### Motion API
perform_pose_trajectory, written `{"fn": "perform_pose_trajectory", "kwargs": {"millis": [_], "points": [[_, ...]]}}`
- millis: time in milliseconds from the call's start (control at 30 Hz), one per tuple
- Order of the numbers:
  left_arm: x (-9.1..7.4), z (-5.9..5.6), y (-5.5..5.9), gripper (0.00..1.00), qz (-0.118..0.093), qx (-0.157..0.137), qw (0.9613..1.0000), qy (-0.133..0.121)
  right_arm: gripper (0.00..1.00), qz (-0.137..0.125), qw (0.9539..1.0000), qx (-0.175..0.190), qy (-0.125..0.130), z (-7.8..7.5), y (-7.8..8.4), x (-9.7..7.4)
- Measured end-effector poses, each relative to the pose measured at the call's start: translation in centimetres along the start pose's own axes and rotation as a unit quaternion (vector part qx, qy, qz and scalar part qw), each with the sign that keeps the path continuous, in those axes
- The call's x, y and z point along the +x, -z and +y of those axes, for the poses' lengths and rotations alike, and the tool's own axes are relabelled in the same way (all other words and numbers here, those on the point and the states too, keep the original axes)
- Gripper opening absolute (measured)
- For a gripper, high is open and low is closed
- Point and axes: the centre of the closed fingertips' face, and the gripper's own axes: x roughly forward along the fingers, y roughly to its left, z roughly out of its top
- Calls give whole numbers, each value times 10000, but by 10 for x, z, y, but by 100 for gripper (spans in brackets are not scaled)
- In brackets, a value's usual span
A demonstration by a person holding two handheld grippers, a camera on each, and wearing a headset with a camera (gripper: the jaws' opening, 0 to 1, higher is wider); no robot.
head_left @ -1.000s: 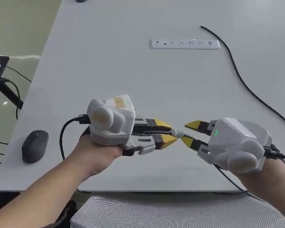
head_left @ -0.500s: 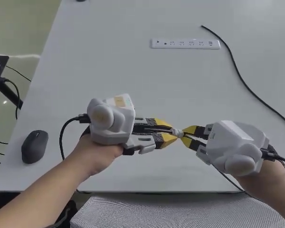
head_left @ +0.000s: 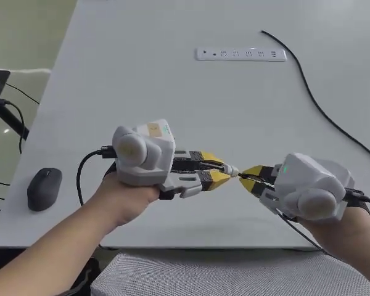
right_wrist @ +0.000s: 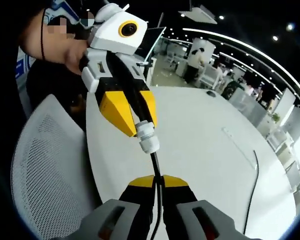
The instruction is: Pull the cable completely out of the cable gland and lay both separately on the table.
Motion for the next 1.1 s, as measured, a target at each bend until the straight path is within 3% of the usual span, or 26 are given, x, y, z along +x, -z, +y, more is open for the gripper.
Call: {"fn": "perform_pose_trajectory", "kwargs": {"millis": [167,233,567,1100], "points": [[0,1,-2,15,-39,-20,10000,-20,0,126,9992,379,53,-7,20,-1],[0,1,-2,15,-47,-14,10000,-25,0,156,9966,810,-13,-5,27,-2],[-3,3,-1,15,-68,-50,9999,-81,0,222,9912,1307,25,-8,46,-5],[-6,0,2,15,-50,-76,9999,-111,0,395,9914,1238,163,-11,67,-12]]}}
